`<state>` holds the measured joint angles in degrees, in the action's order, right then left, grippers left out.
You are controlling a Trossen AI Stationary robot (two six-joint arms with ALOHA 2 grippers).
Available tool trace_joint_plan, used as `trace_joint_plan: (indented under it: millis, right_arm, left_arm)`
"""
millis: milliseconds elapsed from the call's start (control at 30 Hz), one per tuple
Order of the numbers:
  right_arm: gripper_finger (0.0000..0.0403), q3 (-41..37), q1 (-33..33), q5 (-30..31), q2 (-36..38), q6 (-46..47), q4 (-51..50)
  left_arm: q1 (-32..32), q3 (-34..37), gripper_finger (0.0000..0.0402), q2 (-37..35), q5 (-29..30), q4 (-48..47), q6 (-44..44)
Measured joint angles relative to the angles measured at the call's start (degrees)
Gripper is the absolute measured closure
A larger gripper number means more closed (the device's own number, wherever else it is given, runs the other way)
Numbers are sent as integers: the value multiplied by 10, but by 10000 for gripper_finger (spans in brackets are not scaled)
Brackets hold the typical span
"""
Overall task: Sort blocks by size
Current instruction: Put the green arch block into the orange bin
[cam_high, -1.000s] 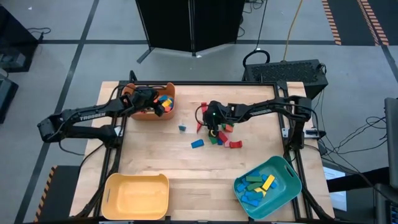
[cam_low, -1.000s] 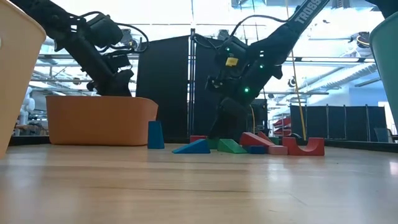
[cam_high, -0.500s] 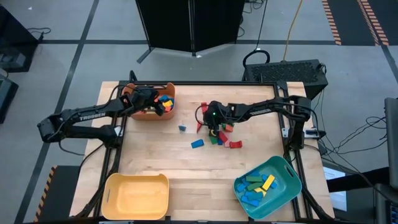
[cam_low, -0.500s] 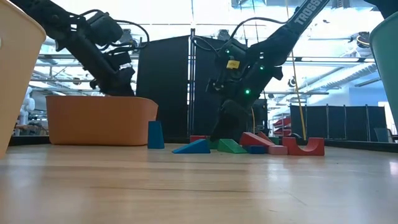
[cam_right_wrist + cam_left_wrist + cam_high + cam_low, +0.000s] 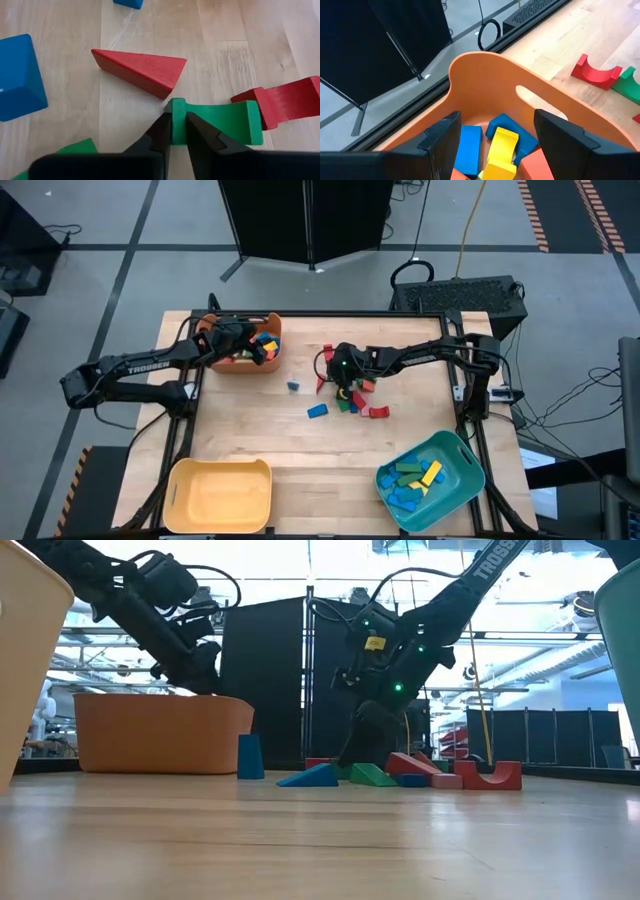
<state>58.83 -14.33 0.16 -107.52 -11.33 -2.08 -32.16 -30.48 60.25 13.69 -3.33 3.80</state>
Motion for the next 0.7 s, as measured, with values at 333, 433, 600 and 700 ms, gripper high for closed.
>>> trace_joint_plan:
  millis: [333, 433, 600, 700]
  right_arm:
    - [380, 0, 0, -2, 0, 1, 3]
    - [378, 0, 0, -2, 0, 1, 4]
    - [382, 0, 0, -2, 6, 1, 8]
    - [382, 0, 2, -2, 16, 1, 12]
  left_arm:
    - [0, 0, 150, 0, -20, 0, 32]
    - [0, 0, 150, 0, -34, 3, 27]
    - [0, 0, 150, 0, -89, 37, 29]
    - [0, 0, 150, -2, -127, 65, 44]
